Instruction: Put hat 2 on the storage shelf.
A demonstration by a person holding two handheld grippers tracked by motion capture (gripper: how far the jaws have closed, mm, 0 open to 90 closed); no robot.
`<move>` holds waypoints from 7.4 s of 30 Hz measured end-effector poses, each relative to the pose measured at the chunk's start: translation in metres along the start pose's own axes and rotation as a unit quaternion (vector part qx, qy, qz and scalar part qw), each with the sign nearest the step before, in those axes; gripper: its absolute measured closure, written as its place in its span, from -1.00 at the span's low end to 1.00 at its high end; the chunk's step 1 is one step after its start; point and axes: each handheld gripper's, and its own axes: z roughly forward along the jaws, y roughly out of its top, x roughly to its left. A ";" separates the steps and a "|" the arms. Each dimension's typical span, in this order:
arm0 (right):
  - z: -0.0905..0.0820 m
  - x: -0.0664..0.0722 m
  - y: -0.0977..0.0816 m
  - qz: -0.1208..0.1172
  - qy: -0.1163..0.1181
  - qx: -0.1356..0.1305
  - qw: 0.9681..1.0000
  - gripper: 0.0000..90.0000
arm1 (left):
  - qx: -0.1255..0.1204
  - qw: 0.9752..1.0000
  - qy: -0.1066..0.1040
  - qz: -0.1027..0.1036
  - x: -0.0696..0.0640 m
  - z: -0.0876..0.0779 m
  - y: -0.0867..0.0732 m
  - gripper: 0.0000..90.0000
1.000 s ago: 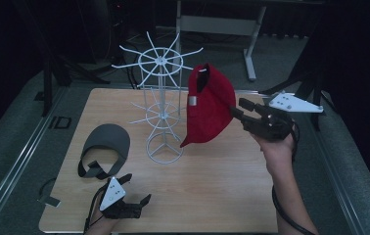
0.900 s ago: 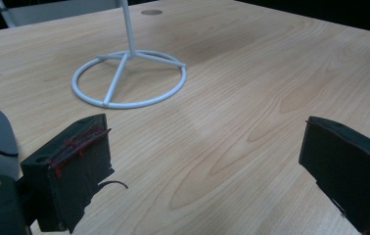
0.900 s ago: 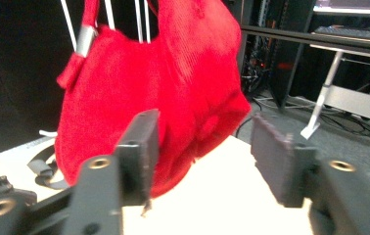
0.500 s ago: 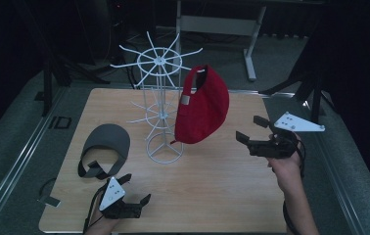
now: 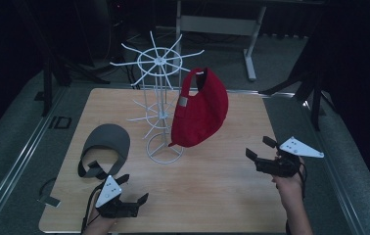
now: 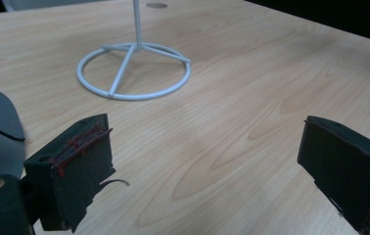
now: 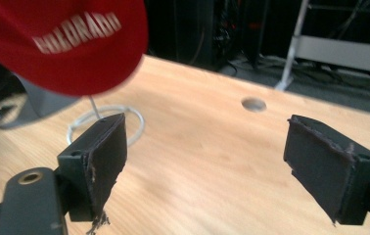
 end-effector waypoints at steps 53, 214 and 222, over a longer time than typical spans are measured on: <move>-0.014 -0.027 -0.099 0.044 -0.050 0.073 0.995 -0.64 | 0.138 0.970 0.183 -0.084 0.110 -0.009 -0.014 -0.65; -0.011 -0.048 -0.127 0.134 -0.119 0.138 0.974 -0.64 | -0.135 0.984 -0.017 0.116 0.071 -0.086 0.290 0.84; -0.011 -0.048 -0.127 0.133 -0.118 0.137 0.974 -0.64 | -0.135 0.983 -0.026 0.120 0.072 -0.084 0.274 0.80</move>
